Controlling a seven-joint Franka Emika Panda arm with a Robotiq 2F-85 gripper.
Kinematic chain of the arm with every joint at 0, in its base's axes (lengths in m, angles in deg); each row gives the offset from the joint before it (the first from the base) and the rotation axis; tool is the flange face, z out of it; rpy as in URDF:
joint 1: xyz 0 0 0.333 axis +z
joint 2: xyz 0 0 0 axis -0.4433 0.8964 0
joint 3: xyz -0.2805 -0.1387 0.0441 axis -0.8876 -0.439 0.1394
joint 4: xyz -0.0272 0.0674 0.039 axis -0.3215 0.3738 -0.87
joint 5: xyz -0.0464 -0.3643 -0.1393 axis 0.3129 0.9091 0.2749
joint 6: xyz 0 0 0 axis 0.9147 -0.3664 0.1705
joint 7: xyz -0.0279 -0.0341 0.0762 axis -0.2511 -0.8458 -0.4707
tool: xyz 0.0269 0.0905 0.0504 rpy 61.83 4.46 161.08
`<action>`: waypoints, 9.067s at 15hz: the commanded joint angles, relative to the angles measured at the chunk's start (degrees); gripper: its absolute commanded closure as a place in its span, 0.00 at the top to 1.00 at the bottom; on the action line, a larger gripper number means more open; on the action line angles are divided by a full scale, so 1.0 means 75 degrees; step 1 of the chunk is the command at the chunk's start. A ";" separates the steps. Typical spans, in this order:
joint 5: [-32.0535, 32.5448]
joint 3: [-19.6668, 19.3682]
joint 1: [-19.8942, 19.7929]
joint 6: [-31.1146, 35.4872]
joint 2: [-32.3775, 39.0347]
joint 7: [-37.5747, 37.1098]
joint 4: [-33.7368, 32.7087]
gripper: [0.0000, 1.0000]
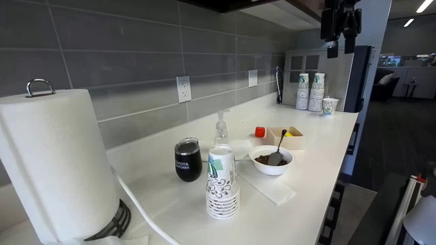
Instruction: Fold the napkin on the right side of the paper cups halfway and put the orange ball in the wooden box
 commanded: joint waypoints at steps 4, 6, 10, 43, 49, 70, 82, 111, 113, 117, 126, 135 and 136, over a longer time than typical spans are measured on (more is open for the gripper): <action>0.0036 -0.0053 0.0081 -0.0018 0.0012 -0.0050 -0.0017 1.00; -0.0012 -0.0058 0.0151 0.0123 0.0118 0.0032 0.0027 1.00; -0.0294 0.0176 0.0634 0.1218 0.0625 0.0196 0.0328 1.00; 0.3386 0.3114 0.1841 0.7581 0.6437 -0.6687 0.1767 1.00; 0.4851 0.2696 0.1629 0.8125 0.7281 -0.7521 0.1767 1.00; 0.6027 0.2481 0.1616 0.8390 0.7634 -0.8424 0.1755 0.02; -0.0676 0.4286 0.0816 0.5740 0.7447 -0.1942 0.1040 0.02; -0.1820 0.1849 0.2281 0.3258 0.7114 0.2229 -0.0170 0.02; -0.1520 0.1837 0.2282 0.3668 0.7051 0.2113 -0.0147 0.02; -0.1131 0.1857 0.2304 0.4069 0.7048 0.1953 -0.0221 0.02; 0.0984 0.1854 0.2501 0.5219 0.7070 0.0406 -0.0203 0.02; 0.2321 0.1841 0.2578 0.6721 0.7108 -0.1305 0.0206 0.02; 0.2395 0.1838 0.2589 0.6850 0.7123 -0.1440 0.0265 0.02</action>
